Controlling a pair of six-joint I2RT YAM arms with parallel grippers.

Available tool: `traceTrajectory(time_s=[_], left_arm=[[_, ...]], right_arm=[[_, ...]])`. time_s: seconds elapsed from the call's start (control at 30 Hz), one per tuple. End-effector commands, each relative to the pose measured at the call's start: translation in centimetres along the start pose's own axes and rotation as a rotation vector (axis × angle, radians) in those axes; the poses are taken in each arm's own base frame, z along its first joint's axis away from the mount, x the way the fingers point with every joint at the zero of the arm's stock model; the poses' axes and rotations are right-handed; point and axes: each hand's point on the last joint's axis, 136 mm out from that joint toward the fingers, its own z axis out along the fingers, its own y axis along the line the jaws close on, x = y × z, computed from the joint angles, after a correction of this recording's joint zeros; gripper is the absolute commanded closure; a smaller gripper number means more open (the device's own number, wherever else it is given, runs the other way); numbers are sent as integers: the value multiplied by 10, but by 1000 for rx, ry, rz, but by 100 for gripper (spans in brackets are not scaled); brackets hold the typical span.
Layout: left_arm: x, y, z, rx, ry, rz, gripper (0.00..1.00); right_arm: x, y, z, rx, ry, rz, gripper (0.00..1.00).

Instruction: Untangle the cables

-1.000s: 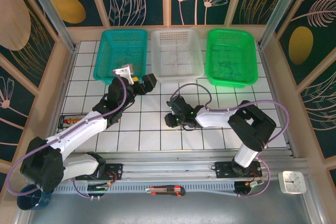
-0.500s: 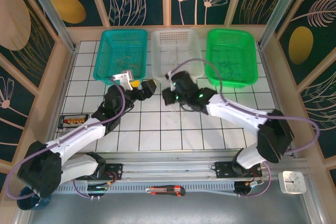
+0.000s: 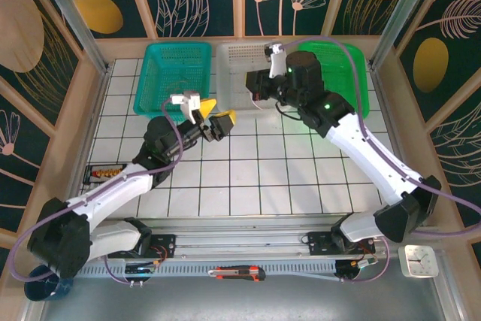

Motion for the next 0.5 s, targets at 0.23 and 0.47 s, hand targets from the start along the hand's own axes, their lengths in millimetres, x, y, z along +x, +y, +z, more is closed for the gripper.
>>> traceTrajectory(time_s=[0.23,0.47], left_arm=[[-16,-61,20,314,32,171,1],[-22,-67,29,331,15,185,1]], right_arm=[[-10,17,-5,-83,9,7,100],[-13,27,-3,-129,3,22,100]])
